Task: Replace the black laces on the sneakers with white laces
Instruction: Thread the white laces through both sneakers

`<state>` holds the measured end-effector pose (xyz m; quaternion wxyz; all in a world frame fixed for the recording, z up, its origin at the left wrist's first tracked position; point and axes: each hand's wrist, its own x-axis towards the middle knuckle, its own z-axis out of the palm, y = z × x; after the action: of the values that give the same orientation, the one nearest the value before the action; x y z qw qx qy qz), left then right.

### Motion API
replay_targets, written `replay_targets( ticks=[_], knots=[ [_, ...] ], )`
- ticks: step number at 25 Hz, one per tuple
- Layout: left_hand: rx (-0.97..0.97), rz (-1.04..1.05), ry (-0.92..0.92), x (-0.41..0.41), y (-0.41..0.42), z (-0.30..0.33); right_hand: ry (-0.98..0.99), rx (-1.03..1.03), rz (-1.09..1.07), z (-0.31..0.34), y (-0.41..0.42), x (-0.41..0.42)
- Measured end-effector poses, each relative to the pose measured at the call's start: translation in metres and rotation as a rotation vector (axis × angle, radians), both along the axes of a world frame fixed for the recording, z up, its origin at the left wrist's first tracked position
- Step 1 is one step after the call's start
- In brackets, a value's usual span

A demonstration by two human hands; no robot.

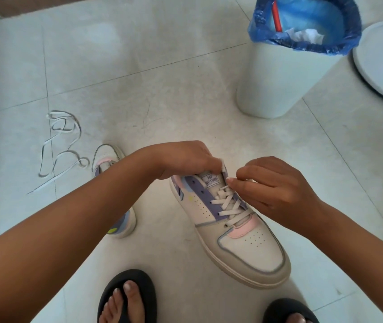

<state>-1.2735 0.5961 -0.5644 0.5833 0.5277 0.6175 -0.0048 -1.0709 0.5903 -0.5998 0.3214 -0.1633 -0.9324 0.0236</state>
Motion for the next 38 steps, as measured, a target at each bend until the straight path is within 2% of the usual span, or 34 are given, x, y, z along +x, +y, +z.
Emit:
replay_targets(
  ticks=[12,18,24,33,38],
  knots=[
    [0.002,0.087,0.034,0.001,-0.001,0.005,-0.045,0.127,-0.001,0.004,0.010,0.005],
    [0.010,0.144,0.050,-0.001,-0.004,0.005,-0.023,0.032,0.014,0.003,0.009,0.000],
    [0.019,0.199,0.066,-0.001,-0.007,0.004,0.000,-0.167,-0.086,-0.004,0.013,-0.002],
    [-0.001,0.252,0.052,-0.002,-0.008,0.001,-0.080,0.001,0.039,-0.001,0.020,-0.001],
    [0.018,0.304,0.077,-0.001,-0.009,-0.003,-0.009,-0.162,-0.057,-0.006,0.015,-0.003]
  ],
)
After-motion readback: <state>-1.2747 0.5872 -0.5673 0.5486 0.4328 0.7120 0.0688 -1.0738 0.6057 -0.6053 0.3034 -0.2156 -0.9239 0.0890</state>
